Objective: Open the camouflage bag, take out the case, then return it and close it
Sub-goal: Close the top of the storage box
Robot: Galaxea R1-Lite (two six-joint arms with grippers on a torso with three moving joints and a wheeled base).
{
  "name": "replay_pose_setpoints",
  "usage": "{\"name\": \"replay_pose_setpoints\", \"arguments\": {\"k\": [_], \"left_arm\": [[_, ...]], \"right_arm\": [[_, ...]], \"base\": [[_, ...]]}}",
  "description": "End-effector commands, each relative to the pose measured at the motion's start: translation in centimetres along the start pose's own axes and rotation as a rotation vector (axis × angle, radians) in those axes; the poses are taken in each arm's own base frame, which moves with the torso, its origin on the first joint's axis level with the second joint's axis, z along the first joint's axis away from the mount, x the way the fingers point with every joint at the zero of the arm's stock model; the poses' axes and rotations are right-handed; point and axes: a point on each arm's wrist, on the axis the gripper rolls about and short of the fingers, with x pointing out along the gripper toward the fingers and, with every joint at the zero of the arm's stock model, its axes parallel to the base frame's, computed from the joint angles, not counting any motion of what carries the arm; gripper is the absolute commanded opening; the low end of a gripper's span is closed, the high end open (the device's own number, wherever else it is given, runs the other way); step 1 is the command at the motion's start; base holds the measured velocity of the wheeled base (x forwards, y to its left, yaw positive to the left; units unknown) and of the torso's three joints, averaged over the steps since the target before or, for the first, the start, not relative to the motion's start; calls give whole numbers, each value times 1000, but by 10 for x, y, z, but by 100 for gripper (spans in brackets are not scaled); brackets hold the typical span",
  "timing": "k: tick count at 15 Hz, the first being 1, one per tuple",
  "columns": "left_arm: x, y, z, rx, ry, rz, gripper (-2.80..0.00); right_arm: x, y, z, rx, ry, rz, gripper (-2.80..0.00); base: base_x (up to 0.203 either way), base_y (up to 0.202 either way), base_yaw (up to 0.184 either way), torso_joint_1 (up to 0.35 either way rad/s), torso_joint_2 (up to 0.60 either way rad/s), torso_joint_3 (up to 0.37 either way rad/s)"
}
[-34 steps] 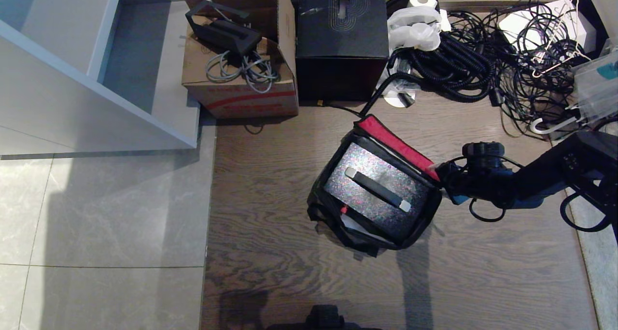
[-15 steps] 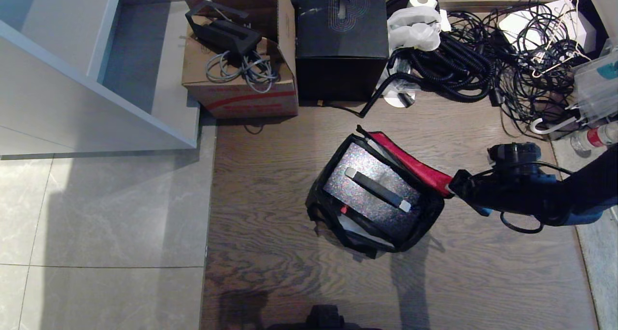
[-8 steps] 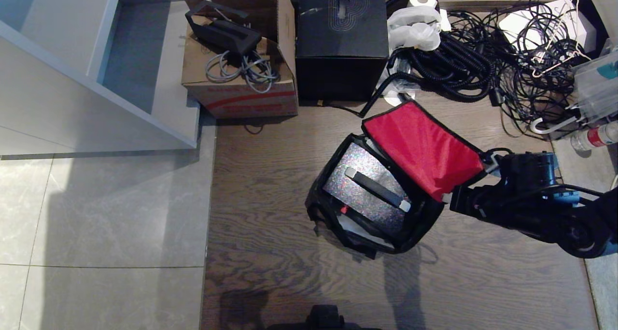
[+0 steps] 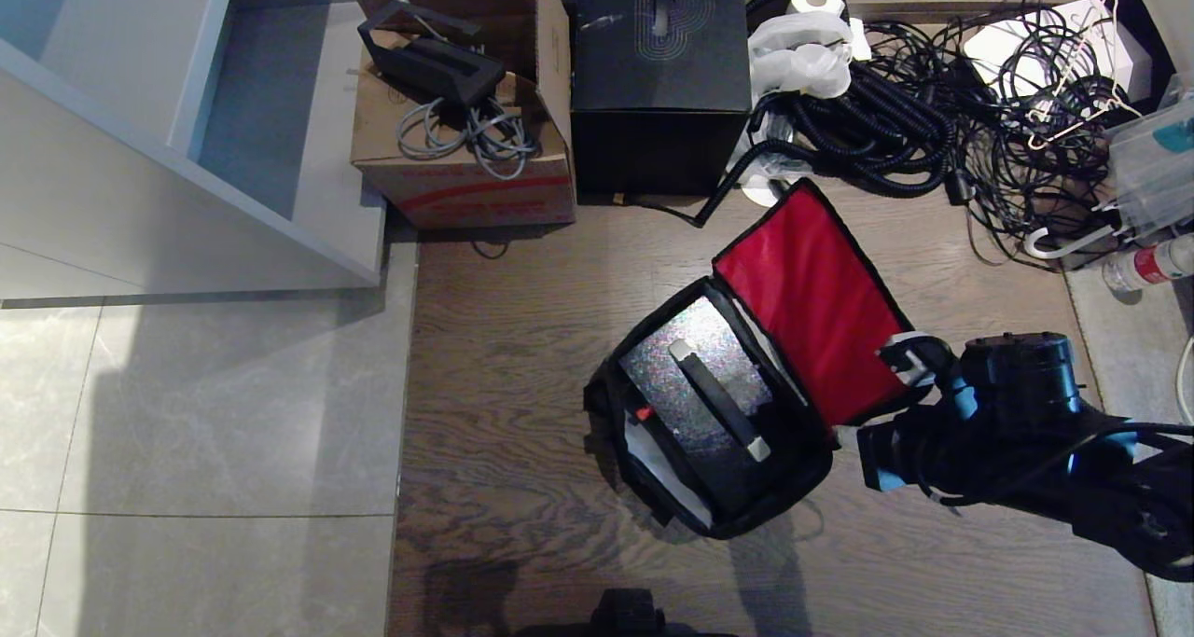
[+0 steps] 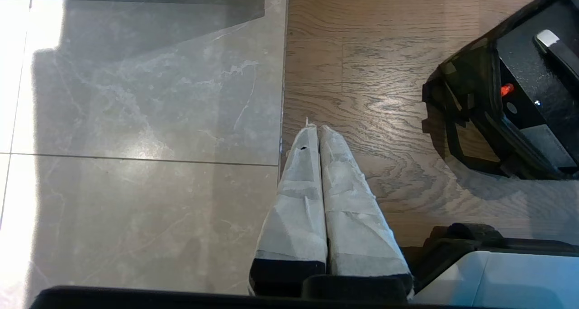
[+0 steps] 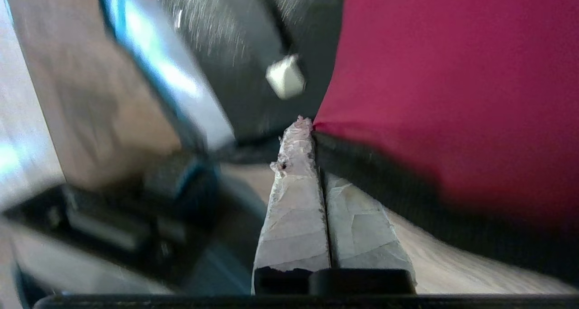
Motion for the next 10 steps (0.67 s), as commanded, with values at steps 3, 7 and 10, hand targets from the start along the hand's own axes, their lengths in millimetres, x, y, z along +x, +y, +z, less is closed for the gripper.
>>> {"name": "replay_pose_setpoints", "arguments": {"k": [3, 7, 10], "left_arm": [[0, 0, 0, 0, -1, 0, -280], [0, 0, 0, 0, 0, 0, -280], [0, 0, 0, 0, -2, 0, -280]], "right_arm": [[-2, 15, -9, -51, 27, 50, -280], [-2, 40, -8, -89, -18, 127, -280], [-11, 61, -20, -129, -33, 201, -280]], "base": [[0, 0, 0, 0, 0, 0], [0, 0, 0, 0, 0, 0], [0, 0, 0, 0, 0, 0]]}}
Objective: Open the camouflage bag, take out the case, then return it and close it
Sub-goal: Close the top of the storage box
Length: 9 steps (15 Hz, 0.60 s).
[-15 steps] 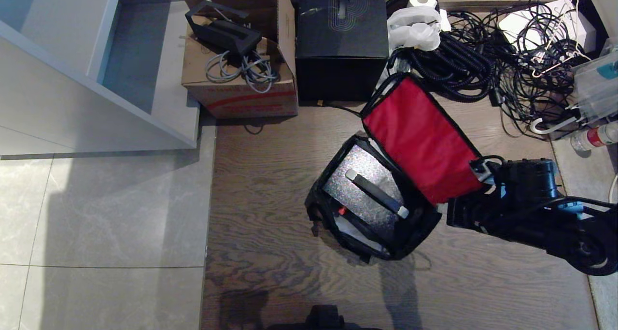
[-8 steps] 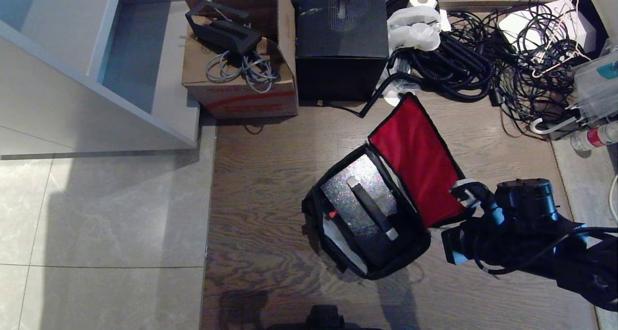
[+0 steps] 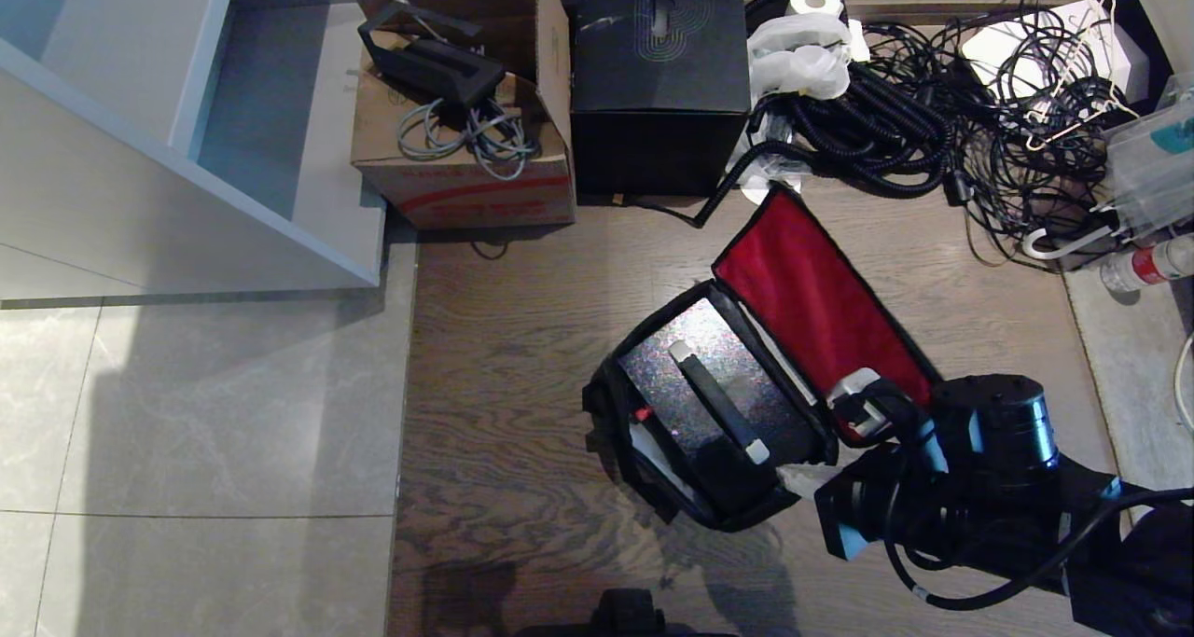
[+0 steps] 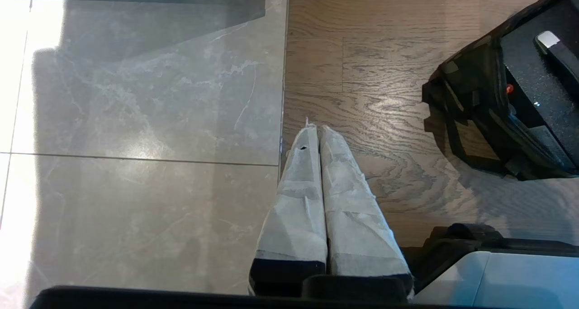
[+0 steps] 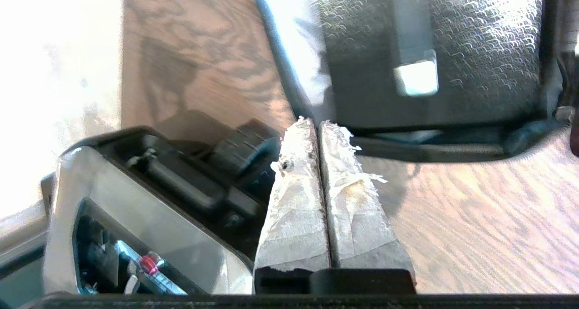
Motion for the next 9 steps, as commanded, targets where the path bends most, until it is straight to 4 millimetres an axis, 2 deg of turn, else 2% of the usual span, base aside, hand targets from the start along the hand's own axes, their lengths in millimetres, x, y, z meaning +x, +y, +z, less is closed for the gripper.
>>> {"name": "replay_pose_setpoints", "arguments": {"k": [1, 3, 4, 5, 6, 9], "left_arm": [[0, 0, 0, -1, -1, 0, -280], [0, 0, 0, -1, 0, 0, -280], [0, 0, 0, -1, -1, 0, -280], [0, 0, 0, -1, -1, 0, -280], [0, 0, 0, -1, 0, 0, -280], [0, 0, 0, 0, -1, 0, -280]], "right_arm": [[-3, 9, -4, 9, 7, 28, -280], [-8, 33, -4, 43, 1, 109, -280], [-9, 34, 0, 57, -17, 101, -280], [-9, 26, 5, 88, -35, 58, -280], [-7, 6, 12, 161, -57, -27, -280], [-12, -83, 27, 470, -126, -338, -280]], "base": [[0, 0, 0, 0, 0, 0], [0, 0, 0, 0, 0, 0], [0, 0, 0, 0, 0, 0], [0, 0, 0, 0, 0, 0], [0, 0, 0, 0, 0, 0], [0, 0, 0, 0, 0, 0]]}}
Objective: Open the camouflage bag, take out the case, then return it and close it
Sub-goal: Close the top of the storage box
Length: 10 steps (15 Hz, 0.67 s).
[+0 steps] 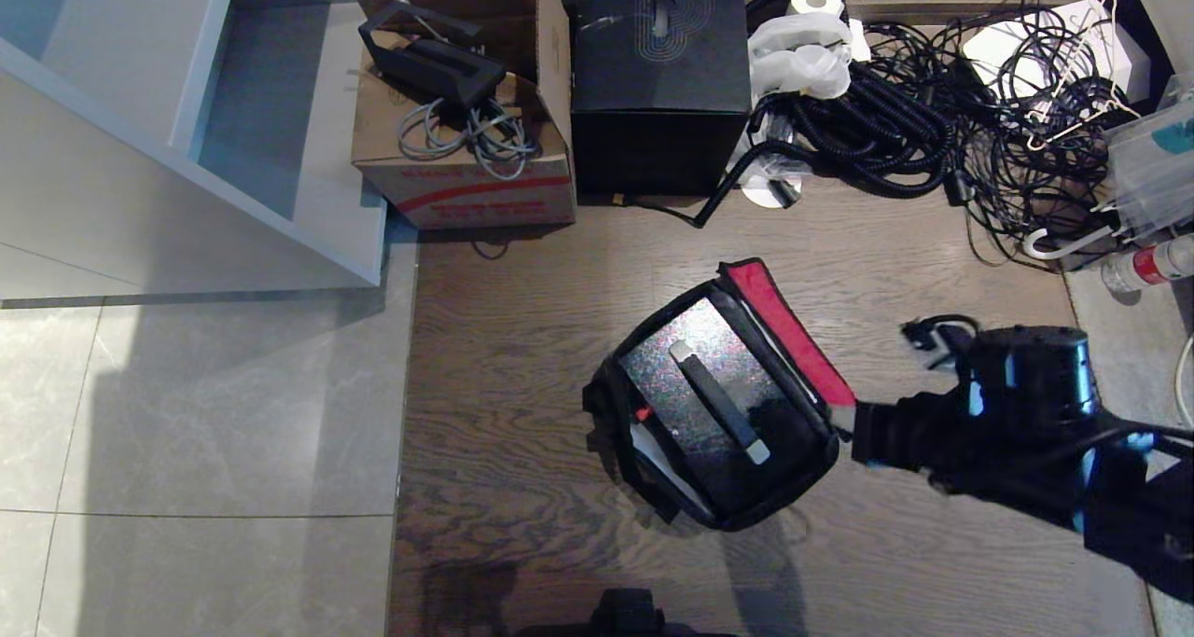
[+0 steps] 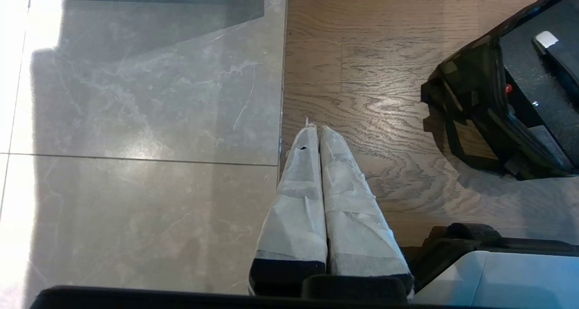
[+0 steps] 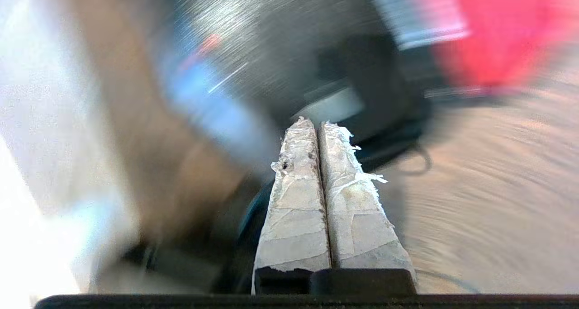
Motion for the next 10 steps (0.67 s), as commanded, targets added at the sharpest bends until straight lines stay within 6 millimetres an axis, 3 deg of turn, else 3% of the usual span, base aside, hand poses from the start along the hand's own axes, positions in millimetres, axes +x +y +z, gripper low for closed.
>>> {"name": "replay_pose_setpoints", "arguments": {"k": [1, 2, 4, 6, 10], "left_arm": [[0, 0, 0, -1, 0, 0, -280], [0, 0, 0, -1, -1, 0, -280], [0, 0, 0, -1, -1, 0, -280], [0, 0, 0, -1, -1, 0, -280], [0, 0, 0, -1, 0, 0, -280]], "right_arm": [[10, -44, 20, 139, -26, -151, -280], [19, -61, 25, 196, -12, -209, 0], [38, -81, 27, 272, 3, -283, 0], [56, -94, 15, 357, 40, -336, 0], [98, -106, 15, 618, 10, -346, 0]], "base": [[0, 0, 0, 0, 0, 0], [0, 0, 0, 0, 0, 0], [0, 0, 0, 0, 0, 0], [0, 0, 0, 0, 0, 0], [0, 0, 0, 0, 0, 0]]}}
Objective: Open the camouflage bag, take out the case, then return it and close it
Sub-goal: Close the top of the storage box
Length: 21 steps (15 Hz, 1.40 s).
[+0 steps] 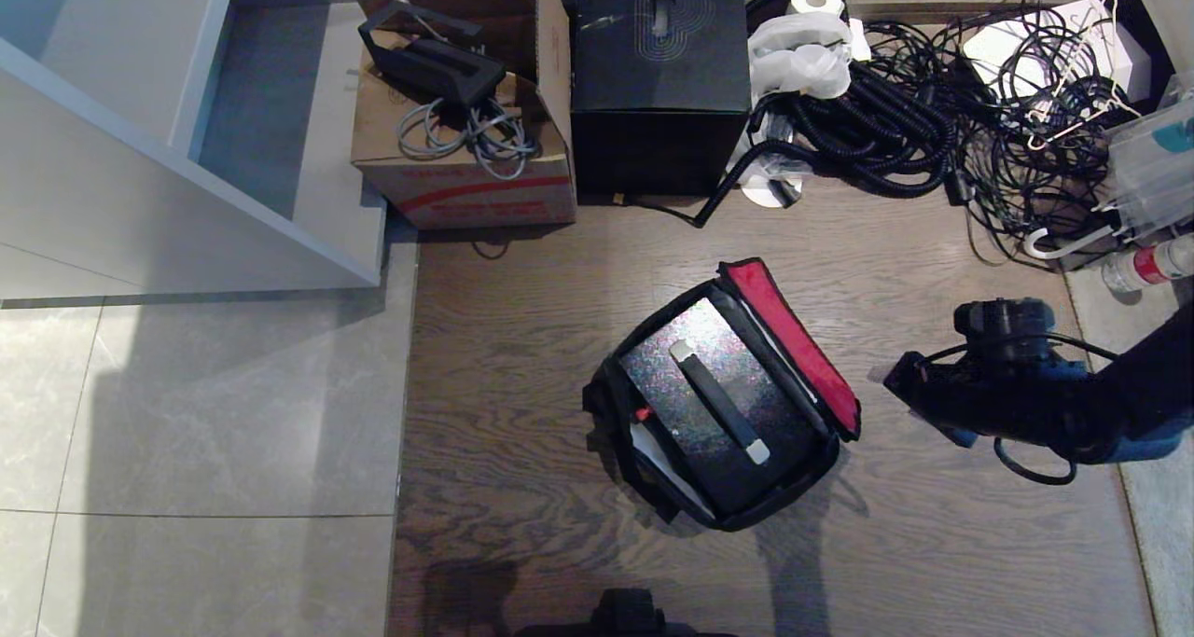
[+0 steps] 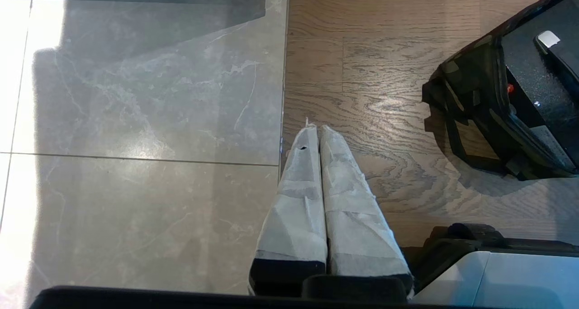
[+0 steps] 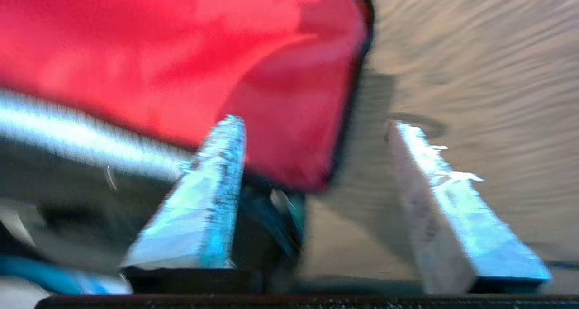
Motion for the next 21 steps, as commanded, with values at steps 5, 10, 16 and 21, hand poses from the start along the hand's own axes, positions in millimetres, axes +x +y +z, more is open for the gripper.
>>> {"name": "replay_pose_setpoints", "arguments": {"k": [5, 10, 16, 21], "left_arm": [[0, 0, 0, 0, -1, 0, -280], [0, 0, 0, 0, -1, 0, -280], [0, 0, 0, 0, -1, 0, -280], [0, 0, 0, 0, -1, 0, -280]], "right_arm": [[69, 3, -18, 199, 67, -38, 0], [105, -3, -27, 238, 66, -112, 0], [125, -2, -23, 305, 29, -125, 0], [134, -2, -21, 314, 16, -114, 0]], "base": [[0, 0, 0, 0, 0, 0], [0, 0, 0, 0, 0, 0], [0, 0, 0, 0, 0, 0], [0, 0, 0, 0, 0, 0]]}}
